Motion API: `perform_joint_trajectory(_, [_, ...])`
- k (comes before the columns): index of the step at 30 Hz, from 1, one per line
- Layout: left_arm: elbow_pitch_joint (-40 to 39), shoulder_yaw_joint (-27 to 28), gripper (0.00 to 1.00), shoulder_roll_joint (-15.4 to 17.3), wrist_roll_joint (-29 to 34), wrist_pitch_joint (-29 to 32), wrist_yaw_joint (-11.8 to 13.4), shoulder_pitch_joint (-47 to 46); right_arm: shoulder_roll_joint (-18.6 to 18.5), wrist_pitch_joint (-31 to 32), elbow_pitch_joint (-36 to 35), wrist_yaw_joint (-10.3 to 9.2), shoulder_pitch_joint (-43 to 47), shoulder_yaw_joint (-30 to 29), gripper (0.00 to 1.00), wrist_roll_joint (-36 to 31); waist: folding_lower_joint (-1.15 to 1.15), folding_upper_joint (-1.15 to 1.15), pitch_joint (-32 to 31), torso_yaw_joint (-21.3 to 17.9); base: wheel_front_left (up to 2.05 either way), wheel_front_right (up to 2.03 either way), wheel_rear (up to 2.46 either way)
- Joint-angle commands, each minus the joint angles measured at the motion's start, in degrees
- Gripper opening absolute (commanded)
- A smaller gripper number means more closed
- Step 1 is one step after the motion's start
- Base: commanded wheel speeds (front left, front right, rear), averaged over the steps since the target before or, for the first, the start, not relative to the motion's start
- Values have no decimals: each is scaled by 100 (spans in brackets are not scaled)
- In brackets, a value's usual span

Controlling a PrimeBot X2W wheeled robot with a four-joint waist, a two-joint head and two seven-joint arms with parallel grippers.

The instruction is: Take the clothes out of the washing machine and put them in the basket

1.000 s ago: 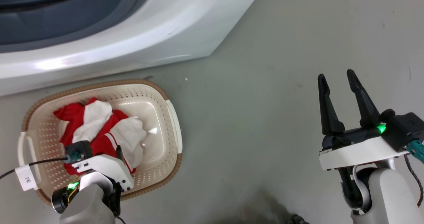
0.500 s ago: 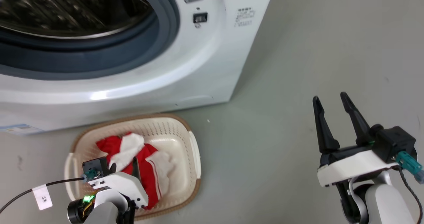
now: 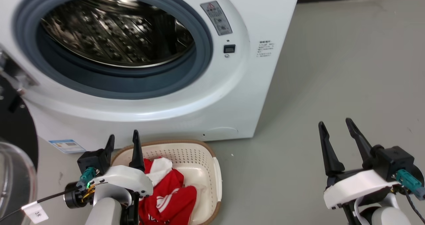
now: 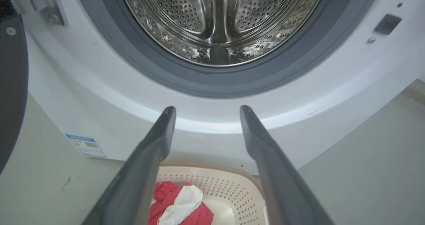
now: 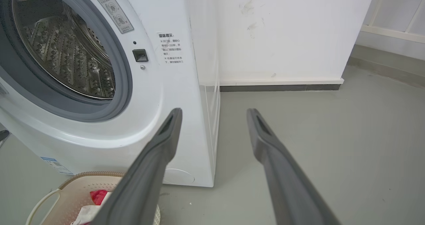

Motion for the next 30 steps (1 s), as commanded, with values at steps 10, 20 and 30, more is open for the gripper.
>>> perform_joint_trajectory(10, [-1620, -109, 100, 108, 784, -11, 91, 682, -1, 140, -87, -4, 424, -125, 100, -184, 1, 0, -564, 419, 0, 0, 0])
perform_joint_trajectory(20, [-2828, -265, 100, 458, 1131, 528, 234, 1518, -1, 158, -147, -4, 752, -210, 100, -339, 1, 0, -981, 612, 0, 0, 0])
perform_joint_trajectory(30, [-3469, -274, 100, 558, 1050, 1012, 290, 2151, -1, 211, -336, -4, 980, -261, 100, -420, 1, 0, -1175, 639, 0, 0, 0])
